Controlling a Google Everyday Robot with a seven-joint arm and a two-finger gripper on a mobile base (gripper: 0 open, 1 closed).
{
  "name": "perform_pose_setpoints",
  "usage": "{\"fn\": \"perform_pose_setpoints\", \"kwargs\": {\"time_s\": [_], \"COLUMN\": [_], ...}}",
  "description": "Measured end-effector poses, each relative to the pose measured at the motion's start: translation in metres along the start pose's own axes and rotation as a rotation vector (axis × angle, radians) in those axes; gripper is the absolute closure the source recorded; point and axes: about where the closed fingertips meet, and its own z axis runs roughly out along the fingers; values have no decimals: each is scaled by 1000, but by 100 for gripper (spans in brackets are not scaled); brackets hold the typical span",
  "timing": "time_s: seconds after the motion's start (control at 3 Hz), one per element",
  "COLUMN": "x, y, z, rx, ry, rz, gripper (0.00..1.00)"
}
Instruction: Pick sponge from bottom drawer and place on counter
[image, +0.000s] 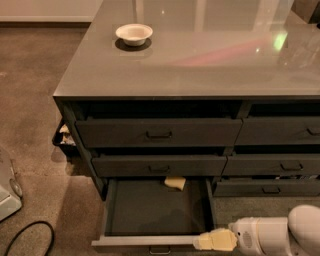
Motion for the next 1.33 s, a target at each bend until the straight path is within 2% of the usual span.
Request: {"fn": "perform_pose_setpoints", "kwargs": {"time_s": [0.33,0.67,1.0,1.33], "x": [33,55,76,76], "y": [-38,-79,-76,-76], "z": [33,69,98,98], "rx": [-33,-46,-104,-104], "ry": [-67,-156,-142,-142], "rz": [51,164,217,217], "gripper": [0,0,0,0]}}
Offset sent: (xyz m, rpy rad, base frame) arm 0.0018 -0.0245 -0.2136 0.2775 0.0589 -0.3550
